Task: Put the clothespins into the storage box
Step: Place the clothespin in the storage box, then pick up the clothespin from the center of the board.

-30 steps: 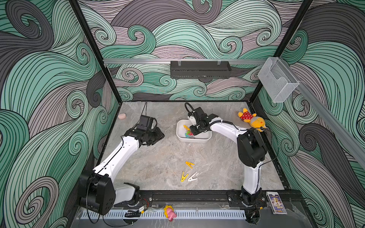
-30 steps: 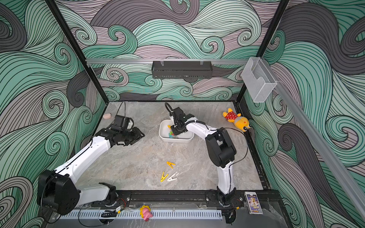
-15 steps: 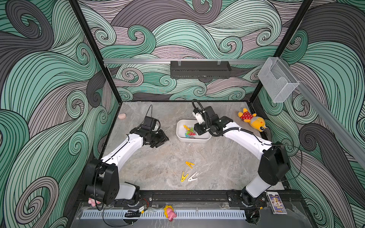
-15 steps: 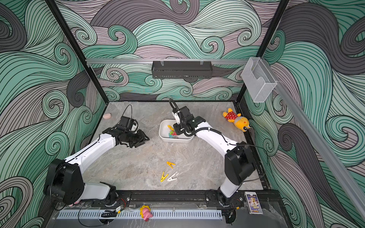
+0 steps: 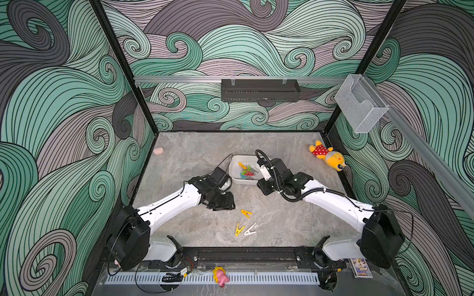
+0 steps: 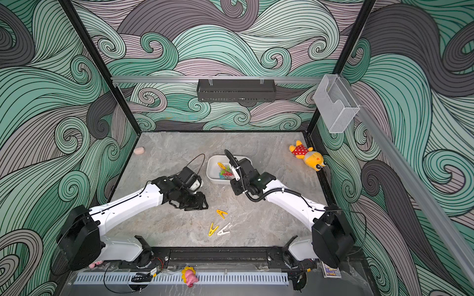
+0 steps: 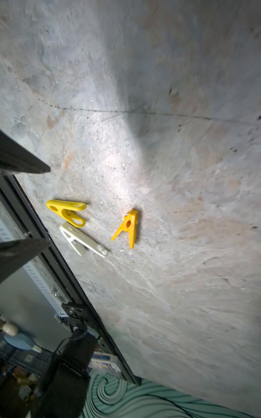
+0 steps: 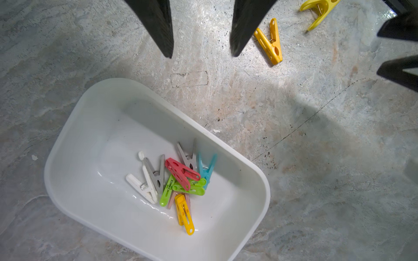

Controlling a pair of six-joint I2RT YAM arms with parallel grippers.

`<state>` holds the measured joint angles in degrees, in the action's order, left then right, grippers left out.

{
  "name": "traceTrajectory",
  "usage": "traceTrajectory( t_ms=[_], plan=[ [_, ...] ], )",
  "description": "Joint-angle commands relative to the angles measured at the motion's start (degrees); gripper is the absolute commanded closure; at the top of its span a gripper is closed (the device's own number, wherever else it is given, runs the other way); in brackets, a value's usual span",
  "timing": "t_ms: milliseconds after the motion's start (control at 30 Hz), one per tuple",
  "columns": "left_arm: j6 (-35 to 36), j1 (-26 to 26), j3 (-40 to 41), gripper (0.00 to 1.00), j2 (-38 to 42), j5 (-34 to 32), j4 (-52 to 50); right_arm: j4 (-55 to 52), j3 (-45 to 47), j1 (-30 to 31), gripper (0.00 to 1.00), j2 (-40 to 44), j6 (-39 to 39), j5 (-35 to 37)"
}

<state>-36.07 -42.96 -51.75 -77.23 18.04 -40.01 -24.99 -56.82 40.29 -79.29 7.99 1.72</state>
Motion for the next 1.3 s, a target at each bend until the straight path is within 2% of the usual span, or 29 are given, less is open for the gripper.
traceTrajectory(
  t_ms=[0,167,367,433,533,667,967,1267],
  plan=[
    [1.2,-5.3,1.2,0.51,1.4,-3.2,-2.2,2.1,-0.6,0.0,0.54,1.3,0.4,2.3],
    [-1.2,-16.0,3.3,0.50,0.5,-7.4,-0.1,2.8,0.4,0.0,0.53,0.3,1.6,1.5],
    [-0.1,-21.1,1.5,0.51,-3.9,-11.0,0.0,2.8,1.9,0.0,0.53,1.8,2.0,2.8],
    [0.4,-22.3,0.0,0.51,-7.9,-12.5,-0.4,2.7,2.4,0.0,0.53,2.6,2.0,3.2],
    [-0.2,-23.2,-1.1,0.51,-11.3,-15.4,-1.0,2.3,3.0,0.0,0.53,3.1,1.7,3.6],
    [0.0,-23.5,-1.5,0.51,-13.5,-14.8,0.6,2.1,3.8,-0.1,0.53,3.3,1.8,4.2],
    [0.5,-23.6,-3.3,0.51,-17.5,-17.8,-1.0,2.5,4.7,-0.1,0.53,4.3,1.7,4.6],
    [-0.2,-23.7,-4.0,0.59,-20.4,-17.5,-0.2,2.3,6.2,-0.1,0.52,5.7,0.4,7.7]
  ],
)
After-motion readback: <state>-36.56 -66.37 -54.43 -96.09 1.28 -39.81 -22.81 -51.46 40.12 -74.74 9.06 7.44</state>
